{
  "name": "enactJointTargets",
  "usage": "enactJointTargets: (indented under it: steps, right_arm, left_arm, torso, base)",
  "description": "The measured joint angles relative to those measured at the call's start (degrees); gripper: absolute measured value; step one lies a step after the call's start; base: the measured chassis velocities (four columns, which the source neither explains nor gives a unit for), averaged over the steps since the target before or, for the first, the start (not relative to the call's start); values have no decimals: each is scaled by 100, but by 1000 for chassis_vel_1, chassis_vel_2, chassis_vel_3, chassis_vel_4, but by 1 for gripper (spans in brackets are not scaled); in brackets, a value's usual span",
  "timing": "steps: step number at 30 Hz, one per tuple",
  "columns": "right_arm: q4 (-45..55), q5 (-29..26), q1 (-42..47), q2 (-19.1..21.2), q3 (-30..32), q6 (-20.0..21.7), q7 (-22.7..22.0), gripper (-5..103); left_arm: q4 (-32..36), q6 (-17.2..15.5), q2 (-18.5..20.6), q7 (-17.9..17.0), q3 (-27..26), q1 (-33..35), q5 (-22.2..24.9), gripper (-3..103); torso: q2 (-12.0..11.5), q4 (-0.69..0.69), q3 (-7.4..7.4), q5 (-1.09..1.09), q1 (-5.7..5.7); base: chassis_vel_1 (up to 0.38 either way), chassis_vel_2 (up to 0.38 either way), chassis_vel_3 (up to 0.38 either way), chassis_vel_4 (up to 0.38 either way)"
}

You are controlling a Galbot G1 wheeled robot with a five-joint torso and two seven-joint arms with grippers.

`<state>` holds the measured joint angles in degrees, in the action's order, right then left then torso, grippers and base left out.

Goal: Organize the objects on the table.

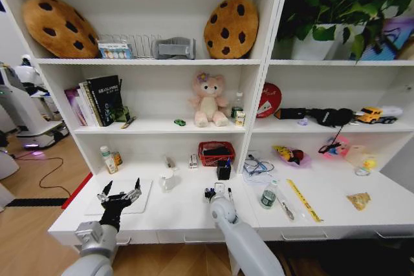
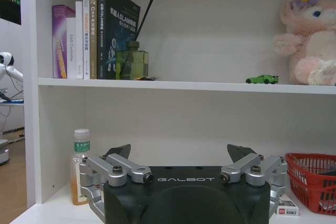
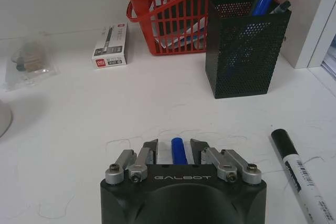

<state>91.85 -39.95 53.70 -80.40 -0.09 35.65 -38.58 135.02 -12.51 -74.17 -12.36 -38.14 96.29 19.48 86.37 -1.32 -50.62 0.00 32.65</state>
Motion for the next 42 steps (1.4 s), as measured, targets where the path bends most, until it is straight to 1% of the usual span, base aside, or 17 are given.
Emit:
enactJointTargets:
  steps: [3,6,8,22,24,25,26,27,28,29,30,32,33,34,37,38,42]
  right_arm:
    - [-12,-6,14,1,45,0,3,27]
    - [-18,-12,19,1,56,0,8,21]
    - [-29,-19,22,0,57,0,20,10]
    - [-12,-23,36,20,53,1,94,8]
    - [87,87,63,75,32,-93,245,8]
    - [208,425,66,142,28,-280,491,8]
    - [297,979,38,224,43,-556,826,8]
    - [297,979,38,224,43,-556,826,8]
    - [298,1563,0,294,79,-916,1202,8]
    - [238,2419,-147,361,243,-1606,1863,8]
    - [183,2699,-253,374,353,-1947,2136,8]
    - [31,2978,-366,374,499,-2305,2321,8]
    - [31,2978,-366,374,499,-2305,2321,8]
    - [-154,3198,-459,366,615,-2588,2435,8]
    - [-598,3572,-703,348,830,-3152,2633,8]
    - [-879,3793,-888,326,945,-3456,2749,8]
    - [-1288,3956,-1227,269,1065,-3741,2839,8]
  left_arm:
    - [0,0,0,0,0,0,0,100]
    - [0,0,0,0,0,0,0,100]
    - [0,0,0,0,0,0,0,100]
    - [0,0,0,0,0,0,0,100]
    - [0,0,0,0,-1,0,0,100]
    - [0,0,0,0,-1,0,0,100]
    - [0,0,0,0,0,0,0,100]
    - [0,0,0,0,0,0,0,100]
    - [0,0,0,0,0,0,0,100]
    - [0,0,0,0,0,0,0,100]
    - [0,0,0,0,0,0,0,100]
    - [0,0,0,0,-1,0,0,100]
    - [0,0,0,0,-1,0,0,100]
    - [0,0,0,0,0,0,0,100]
    - [0,0,0,0,0,0,0,100]
    - [0,0,0,0,0,0,0,100]
    - [0,-1,0,0,0,0,0,100]
  torso:
    - [0,-2,0,0,0]
    - [0,-3,-1,-1,0]
    - [0,-2,-1,-1,0]
    - [0,-1,-1,-1,0]
    - [-2,0,-3,1,1]
    - [-4,0,-4,3,2]
    - [-3,0,-3,1,1]
    - [-3,0,-3,1,1]
    - [-3,0,-3,1,1]
    - [-3,-1,-2,1,1]
    - [-3,0,-2,1,2]
    - [-2,0,-2,0,1]
    - [-2,0,-2,0,1]
    - [-2,-1,-2,0,1]
    - [-2,-1,-2,1,1]
    - [-2,-1,-2,1,2]
    - [-2,-1,-1,0,2]
  base:
    - [0,0,0,0]
    - [0,0,0,0]
    - [0,0,0,0]
    - [0,0,0,0]
    - [0,0,0,0]
    - [0,0,0,0]
    - [0,0,0,0]
    - [0,0,0,0]
    - [0,0,0,0]
    - [0,0,0,0]
    - [0,0,0,0]
    - [0,0,0,0]
    - [0,0,0,0]
    - [0,0,0,0]
    - [0,0,0,0]
    - [0,0,0,0]
    - [0,0,0,0]
